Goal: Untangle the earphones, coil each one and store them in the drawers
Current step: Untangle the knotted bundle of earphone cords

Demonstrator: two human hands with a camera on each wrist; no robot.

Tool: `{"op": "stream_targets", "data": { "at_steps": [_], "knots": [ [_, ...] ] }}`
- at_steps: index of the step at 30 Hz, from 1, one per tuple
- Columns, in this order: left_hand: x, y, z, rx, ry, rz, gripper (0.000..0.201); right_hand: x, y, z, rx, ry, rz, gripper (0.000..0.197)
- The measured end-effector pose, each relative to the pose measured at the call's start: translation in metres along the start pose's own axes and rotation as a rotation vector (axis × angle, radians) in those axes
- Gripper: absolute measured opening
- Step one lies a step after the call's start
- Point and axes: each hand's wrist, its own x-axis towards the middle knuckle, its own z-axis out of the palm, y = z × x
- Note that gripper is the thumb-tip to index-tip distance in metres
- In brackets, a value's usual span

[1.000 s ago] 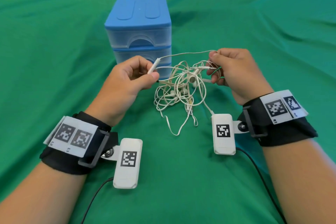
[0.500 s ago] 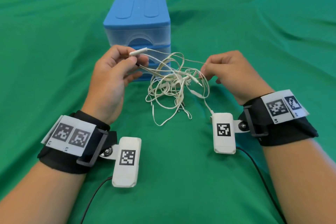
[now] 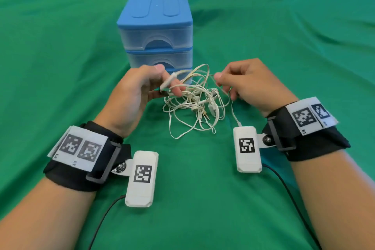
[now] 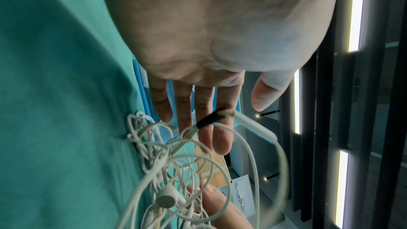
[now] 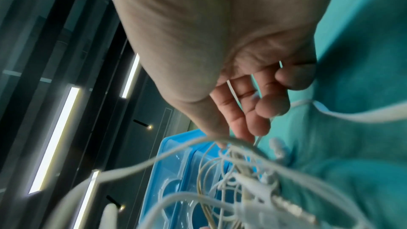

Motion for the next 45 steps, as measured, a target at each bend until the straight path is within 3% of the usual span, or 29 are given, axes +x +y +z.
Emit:
{"op": "stream_targets", "data": {
  "at_steps": [4,9,14,17,19,23,26,30,33,40,45],
  "knots": [
    [0.001,-0.001,0.003,0.077,-0.016,-0.006,0.053,0.004,0.003,0.009,-0.061,-0.078,0.015,0.027],
    [0.004,-0.004,0.005,0.174,-0.035,0.012,0.048,0.008,0.004,0.017,0.047,-0.184,0.002,0.012],
    [0.008,-0.006,0.006,0.257,0.053,0.078,0.019,0.002,-0.004,0.015,0.168,-0.207,-0.086,0.004],
    [0.010,-0.007,0.006,0.303,0.122,0.100,0.023,-0.002,-0.009,0.015,0.201,-0.251,-0.106,0.008],
    [0.010,-0.008,0.007,0.359,0.069,0.091,0.022,-0.002,-0.010,0.018,0.203,-0.267,-0.110,0.004],
    [0.009,-0.006,0.012,0.397,-0.012,0.094,0.012,0.001,-0.005,0.018,0.171,-0.211,-0.136,0.016],
    [0.009,-0.005,0.012,0.405,-0.023,0.109,0.012,0.001,-0.006,0.017,0.140,-0.197,-0.195,0.005],
    [0.009,-0.007,0.010,0.393,-0.017,0.086,0.017,0.001,-0.009,0.017,0.157,-0.102,-0.225,0.016],
    [0.010,-0.007,0.009,0.369,-0.001,0.055,0.020,0.002,-0.012,0.012,0.296,-0.035,-0.214,0.016],
    [0.016,-0.004,0.007,0.484,0.021,-0.004,0.007,-0.001,-0.020,0.009,0.608,-0.051,-0.215,0.014],
    [0.019,-0.002,0.009,0.523,0.032,0.001,0.014,-0.002,-0.021,0.002,0.683,0.037,-0.198,0.014]
  ]
}}
